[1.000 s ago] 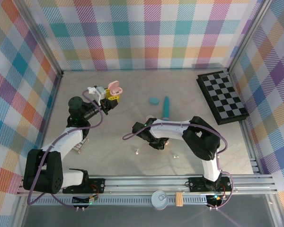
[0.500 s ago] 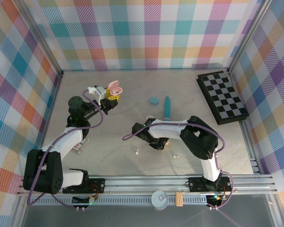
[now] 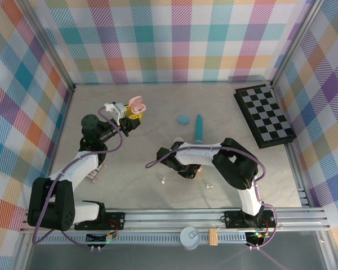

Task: Insert the wireless bluetooth earbuds into the charging case

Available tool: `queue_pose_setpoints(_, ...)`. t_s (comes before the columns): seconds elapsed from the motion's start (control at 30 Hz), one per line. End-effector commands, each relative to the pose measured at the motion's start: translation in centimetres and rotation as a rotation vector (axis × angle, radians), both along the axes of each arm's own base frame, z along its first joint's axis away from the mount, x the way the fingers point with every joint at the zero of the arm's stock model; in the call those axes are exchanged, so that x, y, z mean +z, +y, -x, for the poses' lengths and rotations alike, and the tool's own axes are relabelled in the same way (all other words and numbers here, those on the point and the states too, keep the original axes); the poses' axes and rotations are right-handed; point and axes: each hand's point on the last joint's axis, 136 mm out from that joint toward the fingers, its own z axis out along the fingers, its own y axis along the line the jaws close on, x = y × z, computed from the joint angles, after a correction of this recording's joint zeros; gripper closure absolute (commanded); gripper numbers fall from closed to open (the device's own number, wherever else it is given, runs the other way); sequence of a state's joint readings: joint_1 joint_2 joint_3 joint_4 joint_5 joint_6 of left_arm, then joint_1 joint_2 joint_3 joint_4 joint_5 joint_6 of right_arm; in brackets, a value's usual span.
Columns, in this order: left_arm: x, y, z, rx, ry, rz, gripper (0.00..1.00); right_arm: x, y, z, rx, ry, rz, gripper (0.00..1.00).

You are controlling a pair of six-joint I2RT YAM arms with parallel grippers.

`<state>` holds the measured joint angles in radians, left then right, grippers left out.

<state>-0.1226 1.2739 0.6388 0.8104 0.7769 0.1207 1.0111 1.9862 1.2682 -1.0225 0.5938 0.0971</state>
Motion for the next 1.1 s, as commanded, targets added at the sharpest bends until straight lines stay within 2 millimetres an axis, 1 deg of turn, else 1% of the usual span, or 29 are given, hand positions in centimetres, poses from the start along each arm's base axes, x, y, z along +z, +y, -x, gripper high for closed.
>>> queue_pose_setpoints(0.0,1.9,-0.1,0.5,-0.019,-0.064,-0.002,0.73,-0.4,-1.1,0.5,-0.016,0.017,0.058,0.74)
queue_pose_setpoints(0.17,2.0,-0.1,0.6,-0.022,-0.066,-0.001,0.73,0.1,-1.0,0.4,-0.017,0.007,0.047,0.78)
queue_pose_setpoints(0.3,2.0,-0.3,0.9,-0.033,-0.071,0.000,0.73,1.8,-0.2,0.1,-0.029,-0.030,-0.020,0.78)
queue_pose_setpoints(0.4,2.0,-0.7,1.2,-0.047,-0.071,-0.001,0.73,3.8,0.7,-0.1,-0.067,-0.054,-0.125,0.78)
queue_pose_setpoints(0.5,1.6,-1.5,1.3,-0.058,-0.064,-0.019,0.73,6.0,1.6,-0.3,-0.090,-0.078,-0.223,0.78)
queue_pose_setpoints(0.73,0.9,-2.6,1.5,-0.083,-0.051,-0.034,0.73,11.6,2.7,-1.0,-0.093,-0.160,-0.394,0.78)
queue_pose_setpoints(0.87,0.1,-3.6,1.8,-0.108,-0.034,-0.044,0.73,15.2,4.3,-1.1,-0.080,-0.180,-0.565,0.78)
queue_pose_setpoints(1.07,-1.0,-5.7,2.7,-0.159,-0.013,-0.061,0.73,19.9,6.7,-1.1,-0.067,-0.156,-0.804,0.78)
